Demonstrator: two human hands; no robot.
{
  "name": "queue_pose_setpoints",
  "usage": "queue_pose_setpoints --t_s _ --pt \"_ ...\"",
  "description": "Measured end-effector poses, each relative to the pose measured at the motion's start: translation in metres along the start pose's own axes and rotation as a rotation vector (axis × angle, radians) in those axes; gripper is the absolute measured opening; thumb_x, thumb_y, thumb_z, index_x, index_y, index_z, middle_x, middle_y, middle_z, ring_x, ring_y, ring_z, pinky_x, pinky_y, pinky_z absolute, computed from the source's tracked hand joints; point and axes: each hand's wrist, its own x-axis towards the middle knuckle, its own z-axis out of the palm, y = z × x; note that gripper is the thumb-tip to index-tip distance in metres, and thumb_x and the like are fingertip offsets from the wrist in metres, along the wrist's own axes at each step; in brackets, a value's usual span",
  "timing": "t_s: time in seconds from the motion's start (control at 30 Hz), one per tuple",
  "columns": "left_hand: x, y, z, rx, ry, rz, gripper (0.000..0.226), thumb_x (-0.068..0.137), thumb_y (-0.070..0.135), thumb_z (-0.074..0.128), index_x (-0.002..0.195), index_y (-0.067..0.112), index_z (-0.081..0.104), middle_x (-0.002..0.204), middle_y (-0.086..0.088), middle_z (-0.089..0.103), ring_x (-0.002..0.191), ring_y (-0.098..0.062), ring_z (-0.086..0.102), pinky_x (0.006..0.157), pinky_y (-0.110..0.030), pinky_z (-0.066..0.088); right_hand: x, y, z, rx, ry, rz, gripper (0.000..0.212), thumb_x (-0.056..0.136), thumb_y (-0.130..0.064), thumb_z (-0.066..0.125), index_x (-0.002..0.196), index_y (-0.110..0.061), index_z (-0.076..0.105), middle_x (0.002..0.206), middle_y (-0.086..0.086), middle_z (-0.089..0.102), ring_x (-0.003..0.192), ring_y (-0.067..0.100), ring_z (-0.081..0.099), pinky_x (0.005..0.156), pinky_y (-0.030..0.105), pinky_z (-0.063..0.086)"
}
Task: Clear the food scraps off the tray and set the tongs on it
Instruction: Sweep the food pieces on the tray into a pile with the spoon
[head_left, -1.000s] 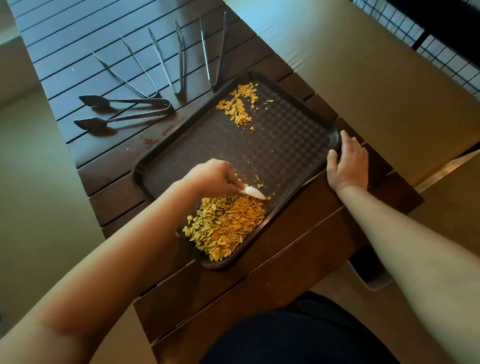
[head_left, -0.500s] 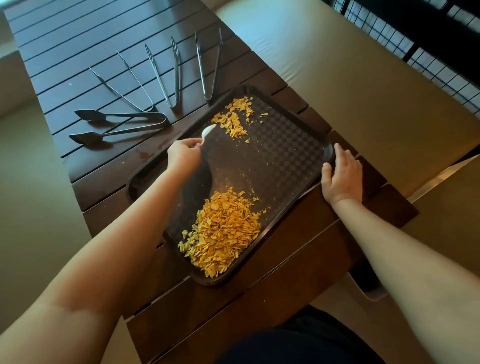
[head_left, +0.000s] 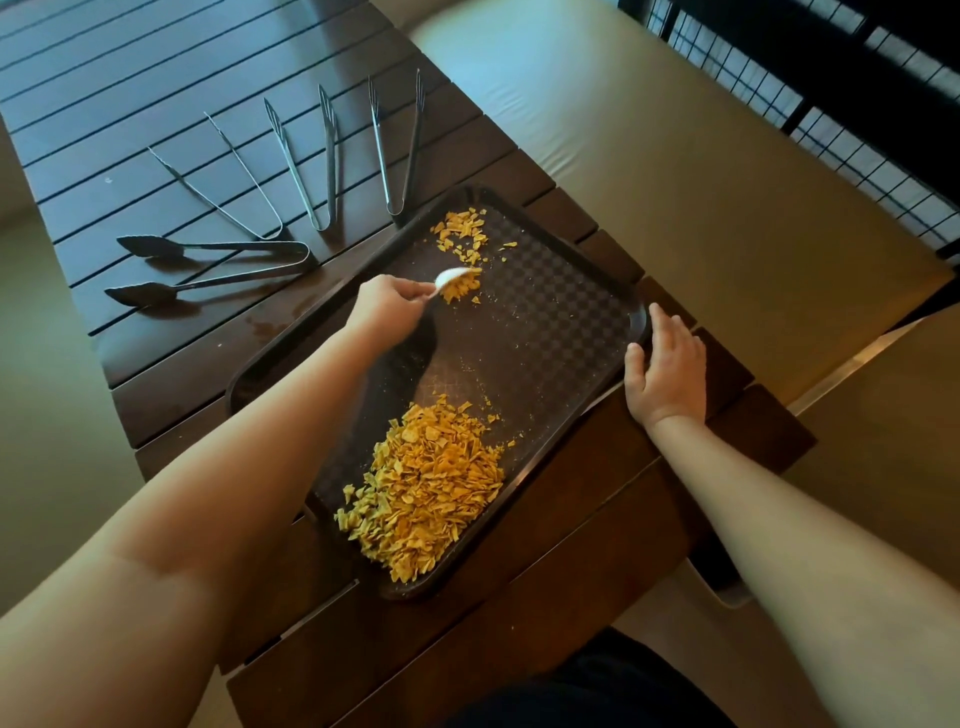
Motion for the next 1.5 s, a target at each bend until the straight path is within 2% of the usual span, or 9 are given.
queue_pose_setpoints --t_s 0.2,0.37,0.47,0.6,0.8,1.0,1.1,1.27,1.5 --pt "-0.037 -0.022 0.004 0.236 -0.181 0.199 0.028 0.093 0.022 0.054 0.118 0.025 0.064 0.099 -0.002 0.052 0.086 -0.015 0.051 0.072 -0.027 0.043 0.001 0.001 0.0 0.009 0.003 -0.003 0.06 0.093 -0.04 0.027 0.145 -0.01 0.032 0.147 0.013 0.038 0.14 0.029 0.028 0.115 0.043 0.017" --pt "-0.058 -0.039 0.004 0.302 -0.292 0.303 0.026 0.092 0.021 0.056 0.116 0.028 0.065 0.086 0.007 0.048 0.076 -0.009 0.05 0.061 -0.016 0.035 0.0 0.0 0.001 0.011 -0.011 0.004 0.061 0.093 -0.04 0.025 0.146 -0.01 0.03 0.149 0.013 0.035 0.141 0.029 0.025 0.116 0.043 0.015" --pt "-0.056 -0.037 -0.001 0.175 -0.139 0.239 0.026 0.093 0.019 0.055 0.116 0.023 0.065 0.093 0.002 0.052 0.073 -0.007 0.048 0.063 -0.017 0.039 0.001 0.001 -0.001 0.012 -0.023 0.007 0.063 0.092 -0.042 0.024 0.146 -0.011 0.028 0.15 0.013 0.033 0.142 0.028 0.023 0.116 0.042 0.012" --pt "-0.043 -0.029 0.001 0.14 0.031 0.168 0.027 0.094 0.019 0.053 0.119 0.019 0.064 0.098 -0.001 0.051 0.092 -0.019 0.053 0.076 -0.026 0.042 0.0 0.0 -0.002 0.008 -0.029 0.025 0.064 0.091 -0.043 0.024 0.147 -0.012 0.028 0.15 0.012 0.033 0.142 0.027 0.023 0.116 0.041 0.012" --pt "-0.05 -0.021 0.015 0.253 -0.234 0.269 0.026 0.091 0.027 0.057 0.116 0.028 0.065 0.096 0.002 0.051 0.085 -0.011 0.049 0.07 -0.023 0.037 0.0 -0.001 -0.003 0.01 -0.006 0.013 0.062 0.091 -0.041 0.027 0.145 -0.01 0.031 0.148 0.014 0.037 0.14 0.03 0.027 0.115 0.044 0.016" --pt "-0.077 -0.038 0.0 0.433 -0.361 0.349 0.021 0.088 0.03 0.061 0.107 0.033 0.069 0.088 0.008 0.05 0.083 -0.014 0.05 0.068 -0.03 0.043 0.001 -0.001 -0.002 0.0 0.012 0.005 0.062 0.091 -0.041 0.028 0.144 -0.01 0.032 0.145 0.016 0.039 0.138 0.031 0.031 0.115 0.044 0.019" --pt "-0.08 -0.04 -0.013 0.408 -0.312 0.342 0.02 0.087 0.028 0.062 0.104 0.036 0.069 0.081 0.016 0.047 0.077 -0.008 0.048 0.064 -0.026 0.038 -0.001 -0.001 -0.001 0.006 0.018 -0.004 0.06 0.092 -0.04 0.03 0.144 -0.009 0.033 0.145 0.016 0.04 0.137 0.032 0.032 0.114 0.046 0.021" --pt "-0.062 -0.032 -0.009 0.134 -0.035 0.14 0.024 0.09 0.024 0.059 0.112 0.024 0.068 0.091 0.0 0.053 0.075 -0.009 0.046 0.062 -0.022 0.037 -0.002 -0.002 -0.002 -0.008 0.011 -0.015 0.06 0.093 -0.04 0.029 0.144 -0.009 0.032 0.146 0.015 0.039 0.138 0.031 0.031 0.114 0.044 0.021" --pt "-0.079 -0.045 -0.009 0.329 -0.228 0.092 0.017 0.085 0.03 0.064 0.1 0.032 0.072 0.095 0.004 0.056 0.09 -0.013 0.053 0.073 -0.03 0.043 0.0 0.0 -0.003 -0.004 -0.031 -0.024 0.062 0.093 -0.041 0.026 0.146 -0.009 0.028 0.15 0.013 0.033 0.141 0.029 0.025 0.115 0.045 0.016"
